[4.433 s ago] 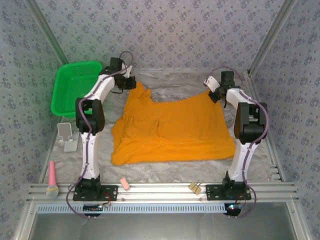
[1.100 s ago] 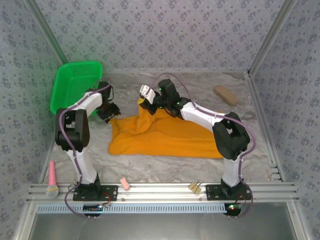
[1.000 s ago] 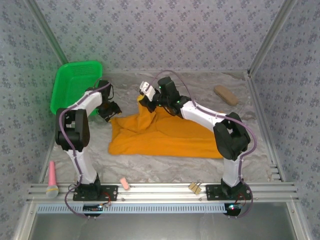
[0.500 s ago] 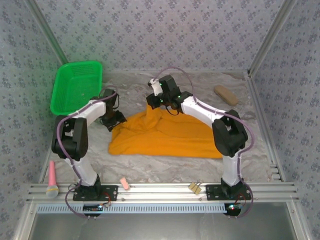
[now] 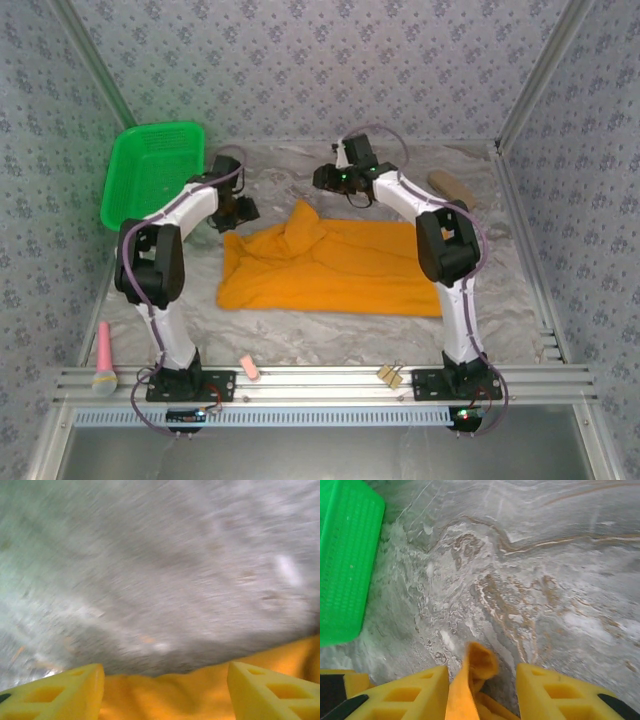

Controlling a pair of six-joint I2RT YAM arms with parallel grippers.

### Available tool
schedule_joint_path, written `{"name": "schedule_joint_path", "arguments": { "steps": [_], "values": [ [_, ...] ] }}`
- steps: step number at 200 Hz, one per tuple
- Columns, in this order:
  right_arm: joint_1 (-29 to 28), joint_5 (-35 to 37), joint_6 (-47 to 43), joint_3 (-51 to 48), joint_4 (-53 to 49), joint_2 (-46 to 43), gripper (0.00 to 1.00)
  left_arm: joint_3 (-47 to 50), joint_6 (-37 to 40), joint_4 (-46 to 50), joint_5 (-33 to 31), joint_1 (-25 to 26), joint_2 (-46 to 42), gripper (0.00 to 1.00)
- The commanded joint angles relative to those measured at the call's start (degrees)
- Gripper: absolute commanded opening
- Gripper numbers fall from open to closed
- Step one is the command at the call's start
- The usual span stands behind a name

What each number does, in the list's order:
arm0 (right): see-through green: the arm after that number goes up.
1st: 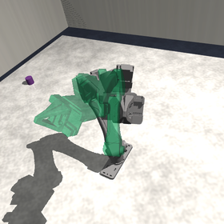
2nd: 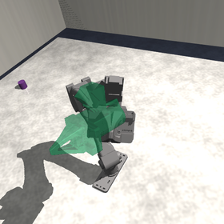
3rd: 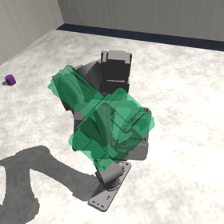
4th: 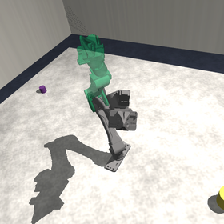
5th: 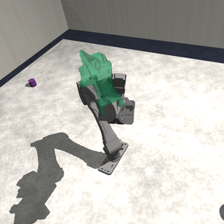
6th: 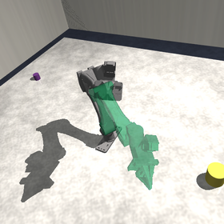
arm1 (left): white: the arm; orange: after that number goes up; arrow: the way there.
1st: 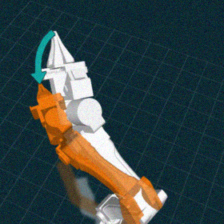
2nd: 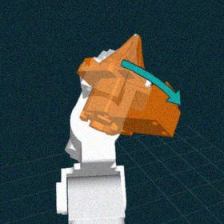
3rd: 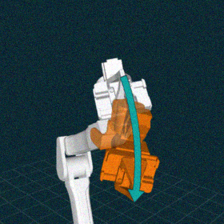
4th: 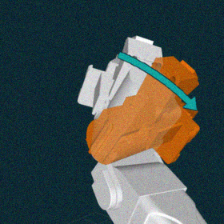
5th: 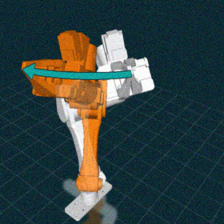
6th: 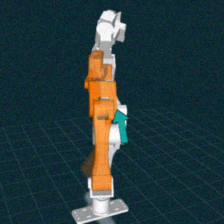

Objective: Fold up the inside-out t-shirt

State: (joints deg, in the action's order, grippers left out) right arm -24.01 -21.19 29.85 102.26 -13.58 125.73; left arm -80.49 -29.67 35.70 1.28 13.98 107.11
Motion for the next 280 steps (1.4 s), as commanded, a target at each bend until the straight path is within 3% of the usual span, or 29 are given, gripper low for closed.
{"name": "schedule_joint_path", "arguments": {
  "steps": [1,27,46,63,106,135,168,191,219,244,262,280],
  "values": [
    [3.92,-2.03,4.75,-2.5,-6.4,-4.82,0.42,-1.07,19.76,-2.87,2.97,7.35,-6.16,0.67],
    [6.73,10.16,-4.84,-15.94,-13.07,-18.71,0.44,3.56,37.54,-5.96,6.8,17.99,-9.27,0.64],
    [9.42,20.5,-9.99,-25.61,-17.64,-28.59,0.48,3.55,40.96,-5.47,5.68,23.16,-7.42,0.64],
    [13.13,26.41,-7.34,-31.57,-24.44,-34.92,0.52,1.07,40.7,-4.19,3.43,25.68,-3.62,0.64],
    [25.23,17.13,-2.16,-45.38,-26.63,-40.48,0.52,-2.61,39.28,-1.89,-8.8,27.3,3.82,0.66],
    [29.21,11.37,0.93,-49.39,-24.27,-40.01,0.5,-4.63,39.11,-1.33,-10.43,27.15,6.36,0.63],
    [30.66,9.08,5.65,-50.32,-21.1,-37.56,0.46,-6.25,38.38,-2.69,-11.66,26.6,8.37,0.4],
    [30.69,6.23,6.72,-48.75,-18.69,-36.23,0.41,-6.75,38.78,-2.97,-7.52,25.21,7.96,0.06],
    [24.38,6.2,2.58,-44.07,-18.47,-35.78,0.42,-4.15,41.11,-2.75,-2.77,23.53,2.45,0.0],
    [19.45,1.94,3.49,-42.88,-13.89,-34.48,0.44,3.19,44.34,-7.83,4.69,21.88,-4.86,0.02],
    [14.18,-2.34,7.57,-40.57,-11.13,-31.76,0.47,6.73,39.71,-10.57,9.37,19.1,-8.63,0.35],
    [8.13,-5.04,18.03,-40.5,-3.8,-29.05,0.49,11.85,34.44,-16.16,13.25,16.24,-12.75,0.42]
  ]
}}
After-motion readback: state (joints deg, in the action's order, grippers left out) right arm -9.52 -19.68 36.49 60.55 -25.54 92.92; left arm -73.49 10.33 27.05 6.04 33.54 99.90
